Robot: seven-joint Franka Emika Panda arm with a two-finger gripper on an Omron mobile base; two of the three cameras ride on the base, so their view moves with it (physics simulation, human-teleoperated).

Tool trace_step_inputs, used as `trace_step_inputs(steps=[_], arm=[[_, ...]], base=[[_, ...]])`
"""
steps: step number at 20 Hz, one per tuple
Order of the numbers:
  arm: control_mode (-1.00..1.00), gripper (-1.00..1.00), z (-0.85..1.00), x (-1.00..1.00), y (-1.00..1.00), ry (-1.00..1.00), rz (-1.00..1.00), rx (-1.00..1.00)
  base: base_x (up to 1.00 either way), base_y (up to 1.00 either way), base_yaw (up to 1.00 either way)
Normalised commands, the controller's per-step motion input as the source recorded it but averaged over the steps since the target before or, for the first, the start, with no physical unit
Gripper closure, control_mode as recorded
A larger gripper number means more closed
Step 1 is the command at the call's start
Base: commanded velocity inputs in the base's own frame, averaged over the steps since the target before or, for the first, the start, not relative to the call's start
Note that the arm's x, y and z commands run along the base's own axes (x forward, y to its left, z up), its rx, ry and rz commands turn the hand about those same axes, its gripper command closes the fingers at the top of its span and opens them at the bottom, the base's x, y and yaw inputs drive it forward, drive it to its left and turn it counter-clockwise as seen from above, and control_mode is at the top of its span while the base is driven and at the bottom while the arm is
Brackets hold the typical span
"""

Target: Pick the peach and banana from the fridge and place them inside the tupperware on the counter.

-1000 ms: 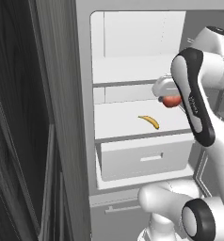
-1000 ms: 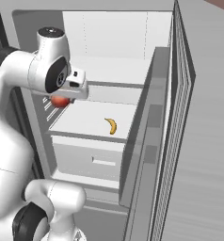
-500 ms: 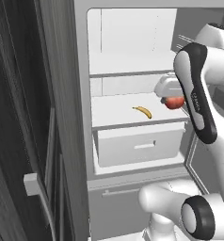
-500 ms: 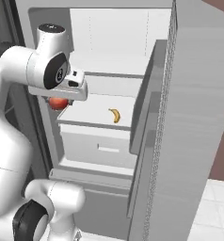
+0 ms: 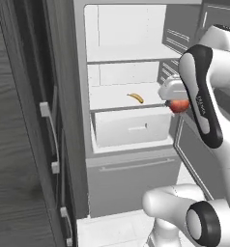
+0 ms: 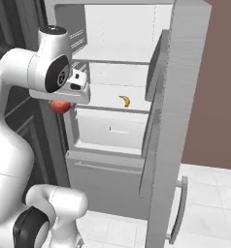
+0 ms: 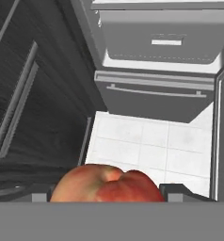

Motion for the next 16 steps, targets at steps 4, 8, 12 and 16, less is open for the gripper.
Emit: trace_step_inputs(steps=[4, 8, 12, 16], arm=[[1.00, 1.00, 0.00, 0.00, 0.00, 0.00, 0.00, 0.00], [1.00, 1.00, 0.00, 0.00, 0.00, 0.00, 0.00, 0.00], [1.00, 1.00, 0.00, 0.00, 0.00, 0.00, 0.00, 0.00], [1.00, 1.00, 0.00, 0.00, 0.00, 0.00, 0.00, 0.00]], base=[[-0.89, -0.01, 0.00], [-0.71, -0.13, 0.07], [-0.47, -0.23, 0.19], [-0.31, -0.09, 0.30]])
